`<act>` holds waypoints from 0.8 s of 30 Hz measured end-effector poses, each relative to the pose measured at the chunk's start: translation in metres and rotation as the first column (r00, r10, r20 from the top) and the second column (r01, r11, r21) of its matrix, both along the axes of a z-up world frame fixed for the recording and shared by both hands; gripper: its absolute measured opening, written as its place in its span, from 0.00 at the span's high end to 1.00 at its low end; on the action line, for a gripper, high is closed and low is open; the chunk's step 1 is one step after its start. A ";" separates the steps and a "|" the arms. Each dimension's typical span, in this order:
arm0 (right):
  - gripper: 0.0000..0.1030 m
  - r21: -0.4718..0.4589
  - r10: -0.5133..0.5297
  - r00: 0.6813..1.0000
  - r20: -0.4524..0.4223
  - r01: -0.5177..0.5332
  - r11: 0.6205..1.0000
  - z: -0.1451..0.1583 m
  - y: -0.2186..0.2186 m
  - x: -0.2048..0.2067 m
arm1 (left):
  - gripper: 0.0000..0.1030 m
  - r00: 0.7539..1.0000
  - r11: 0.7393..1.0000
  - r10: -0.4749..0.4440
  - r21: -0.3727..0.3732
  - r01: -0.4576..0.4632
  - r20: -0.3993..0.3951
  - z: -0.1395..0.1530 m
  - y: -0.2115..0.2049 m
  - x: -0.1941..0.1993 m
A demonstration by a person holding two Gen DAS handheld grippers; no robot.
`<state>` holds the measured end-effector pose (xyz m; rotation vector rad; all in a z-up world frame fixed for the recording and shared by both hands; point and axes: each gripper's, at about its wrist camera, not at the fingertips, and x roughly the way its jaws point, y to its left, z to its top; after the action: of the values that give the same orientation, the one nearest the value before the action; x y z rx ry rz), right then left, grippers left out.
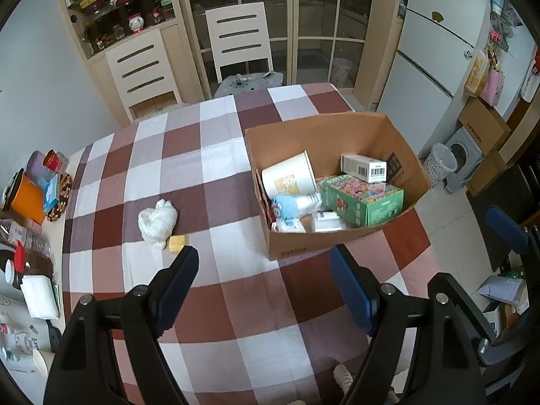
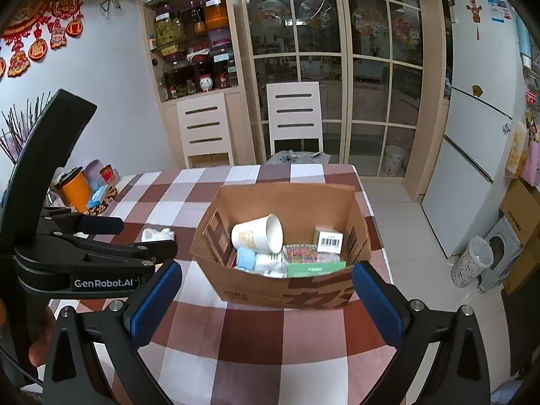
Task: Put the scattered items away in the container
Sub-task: 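Move both tools away from the box toward the white plush and yellow block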
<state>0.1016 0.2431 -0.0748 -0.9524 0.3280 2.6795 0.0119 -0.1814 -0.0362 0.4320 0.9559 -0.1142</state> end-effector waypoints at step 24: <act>0.00 -0.095 0.145 0.958 0.247 -0.125 0.988 -0.081 -0.079 -0.033 | 0.21 0.986 0.989 0.125 0.098 -0.114 -0.114 -0.062 0.111 -0.013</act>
<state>0.0681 0.1643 -0.1554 -1.3708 0.3250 2.6371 -0.0014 -0.0708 -0.0987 0.4542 1.1055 0.0124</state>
